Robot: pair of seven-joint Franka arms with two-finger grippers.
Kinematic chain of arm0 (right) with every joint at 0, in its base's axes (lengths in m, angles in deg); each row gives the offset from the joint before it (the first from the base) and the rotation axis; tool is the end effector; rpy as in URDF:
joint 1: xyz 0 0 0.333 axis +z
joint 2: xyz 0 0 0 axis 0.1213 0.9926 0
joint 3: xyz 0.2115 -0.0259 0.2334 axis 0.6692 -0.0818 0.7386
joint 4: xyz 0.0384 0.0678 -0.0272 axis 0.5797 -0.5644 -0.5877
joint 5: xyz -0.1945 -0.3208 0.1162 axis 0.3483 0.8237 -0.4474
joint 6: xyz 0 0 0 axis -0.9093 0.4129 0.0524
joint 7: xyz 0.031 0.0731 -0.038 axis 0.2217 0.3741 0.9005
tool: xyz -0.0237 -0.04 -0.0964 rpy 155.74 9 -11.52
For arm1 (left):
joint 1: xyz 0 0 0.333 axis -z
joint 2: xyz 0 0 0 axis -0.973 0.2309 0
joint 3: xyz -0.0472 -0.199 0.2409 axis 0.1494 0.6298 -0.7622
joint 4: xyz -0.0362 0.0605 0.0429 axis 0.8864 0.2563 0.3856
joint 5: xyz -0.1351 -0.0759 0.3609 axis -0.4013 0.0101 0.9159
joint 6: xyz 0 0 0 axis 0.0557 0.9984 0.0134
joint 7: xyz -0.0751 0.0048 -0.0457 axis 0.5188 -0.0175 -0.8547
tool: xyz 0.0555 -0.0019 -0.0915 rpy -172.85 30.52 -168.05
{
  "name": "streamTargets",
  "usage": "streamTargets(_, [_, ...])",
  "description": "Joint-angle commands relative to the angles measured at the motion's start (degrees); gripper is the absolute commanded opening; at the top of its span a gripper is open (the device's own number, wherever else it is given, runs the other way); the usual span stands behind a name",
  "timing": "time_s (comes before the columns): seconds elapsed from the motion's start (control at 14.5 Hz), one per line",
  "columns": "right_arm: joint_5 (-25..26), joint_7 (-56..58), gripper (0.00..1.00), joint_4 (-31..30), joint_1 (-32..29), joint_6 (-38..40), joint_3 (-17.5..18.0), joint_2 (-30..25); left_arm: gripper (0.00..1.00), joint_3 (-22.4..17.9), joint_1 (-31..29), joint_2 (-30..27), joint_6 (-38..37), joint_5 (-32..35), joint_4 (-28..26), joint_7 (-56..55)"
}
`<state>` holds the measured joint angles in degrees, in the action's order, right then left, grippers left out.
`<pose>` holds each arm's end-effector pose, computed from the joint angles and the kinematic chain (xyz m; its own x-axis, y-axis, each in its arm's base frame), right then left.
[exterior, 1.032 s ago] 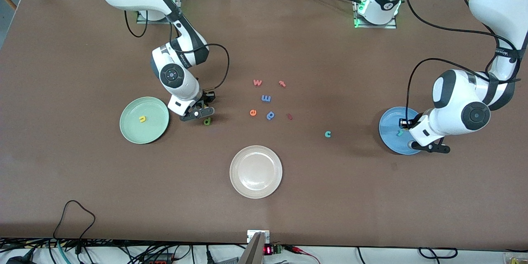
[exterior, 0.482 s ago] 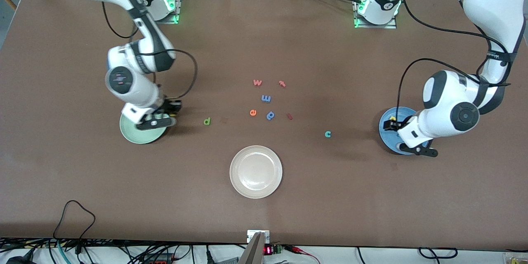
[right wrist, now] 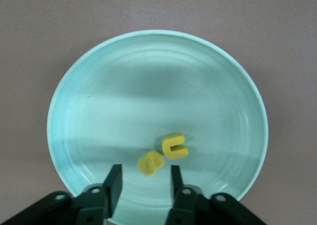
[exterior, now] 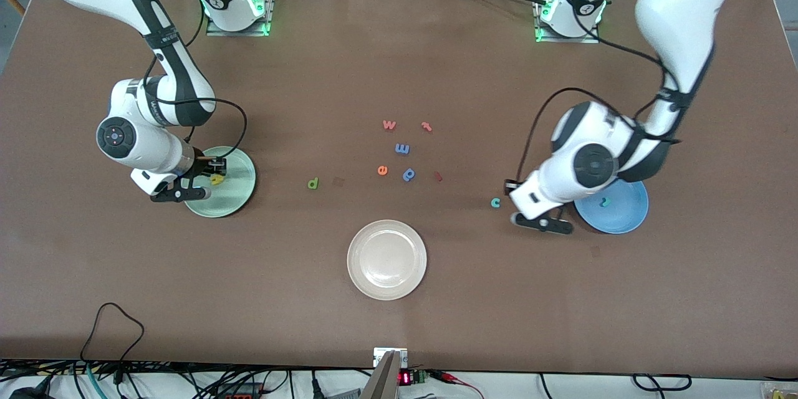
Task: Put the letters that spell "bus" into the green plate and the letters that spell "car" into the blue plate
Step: 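Grasp the green p with the right gripper while the left gripper grasps cyan c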
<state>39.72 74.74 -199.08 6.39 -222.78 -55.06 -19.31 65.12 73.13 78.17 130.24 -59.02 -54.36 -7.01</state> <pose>0.5735 0.0495 0.2245 0.9869 0.0890 -0.1346 0.0880 -0.9960 -0.0139 0.6236 -0.2405 0.2488 0.9809 -0.1427 -0.1325 -0.1328 -0.9878 0.0811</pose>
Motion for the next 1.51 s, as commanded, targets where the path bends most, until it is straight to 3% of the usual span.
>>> streamTargets(0.0, [0.1, -0.6, 1.0, 0.1, 0.5, 0.0, 0.5, -1.5, 0.49, -1.0, 1.2, 3.2, 2.7, 1.3, 2.6, -1.7])
streamTargets(0.34, [-0.8, -6.6, 1.0, 3.5, 8.5, -0.2, 0.6, -1.7, 0.49, -1.1, 1.6, 5.4, 5.1, 1.2, 2.7, -2.7])
streamTargets(0.41, [-0.8, -7.1, 0.96, 4.5, 10.4, 0.1, 0.6, -1.5, 0.49, -1.7, 1.8, 6.0, 5.4, 1.2, 2.8, -2.7])
streamTargets(0.62, [-0.7, -9.3, 0.71, 6.2, 13.9, 0.0, 0.4, 0.2, 0.49, -2.0, 1.8, 7.3, 7.3, 1.2, 2.8, -2.8])
streamTargets(1.1, [-0.7, -24.2, 0.65, 11.3, 19.0, -0.2, -0.7, 5.8, 0.48, -2.2, 3.0, 8.7, 7.6, 1.1, 2.9, -5.2])
streamTargets(1.17, [-0.7, -25.9, 0.59, 11.8, 20.3, -0.2, -0.8, 6.7, 0.48, -2.2, 3.2, 8.7, 7.6, 1.1, 2.9, -5.5])
streamTargets(1.45, [0.0, -28.1, 0.52, 12.0, 21.4, -0.6, -0.8, 8.6, 0.46, -3.0, 3.8, 8.8, 7.6, 2.5, 2.9, -5.5])
